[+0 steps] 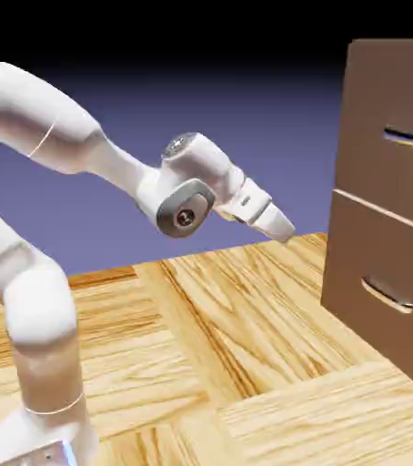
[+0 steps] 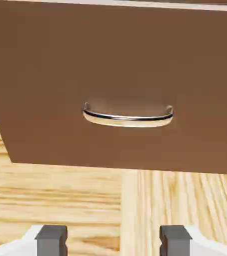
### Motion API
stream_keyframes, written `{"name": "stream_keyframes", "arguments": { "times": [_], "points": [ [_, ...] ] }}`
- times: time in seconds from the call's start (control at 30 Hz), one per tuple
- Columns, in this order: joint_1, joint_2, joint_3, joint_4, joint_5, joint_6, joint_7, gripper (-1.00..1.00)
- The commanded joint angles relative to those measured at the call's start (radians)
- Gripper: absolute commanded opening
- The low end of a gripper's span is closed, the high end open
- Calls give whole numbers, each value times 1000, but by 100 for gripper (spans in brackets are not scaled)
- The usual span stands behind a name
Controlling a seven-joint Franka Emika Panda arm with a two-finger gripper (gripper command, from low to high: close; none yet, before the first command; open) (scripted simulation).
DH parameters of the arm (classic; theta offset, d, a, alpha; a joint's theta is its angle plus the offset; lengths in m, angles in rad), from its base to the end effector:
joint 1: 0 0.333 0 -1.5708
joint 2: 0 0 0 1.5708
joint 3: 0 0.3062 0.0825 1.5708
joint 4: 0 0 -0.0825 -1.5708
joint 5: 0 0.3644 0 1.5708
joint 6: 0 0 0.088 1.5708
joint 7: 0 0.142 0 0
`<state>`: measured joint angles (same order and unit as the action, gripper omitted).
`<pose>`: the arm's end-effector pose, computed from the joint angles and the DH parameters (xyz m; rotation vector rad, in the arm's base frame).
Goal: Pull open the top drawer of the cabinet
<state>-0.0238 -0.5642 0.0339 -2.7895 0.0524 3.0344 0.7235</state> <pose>0.4088 0.0002 0.4450 -2.4601 0.9835 -1.0552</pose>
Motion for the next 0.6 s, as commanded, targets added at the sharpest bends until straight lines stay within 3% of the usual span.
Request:
{"name": "stream_keyframes", "arguments": {
  "times": [0.0, 0.57],
  "points": [
    [-30, 5, 28, 17, 44, -2, -15, 0],
    [-535, 87, 506, 306, 783, -39, -262, 0]
  ]
}}
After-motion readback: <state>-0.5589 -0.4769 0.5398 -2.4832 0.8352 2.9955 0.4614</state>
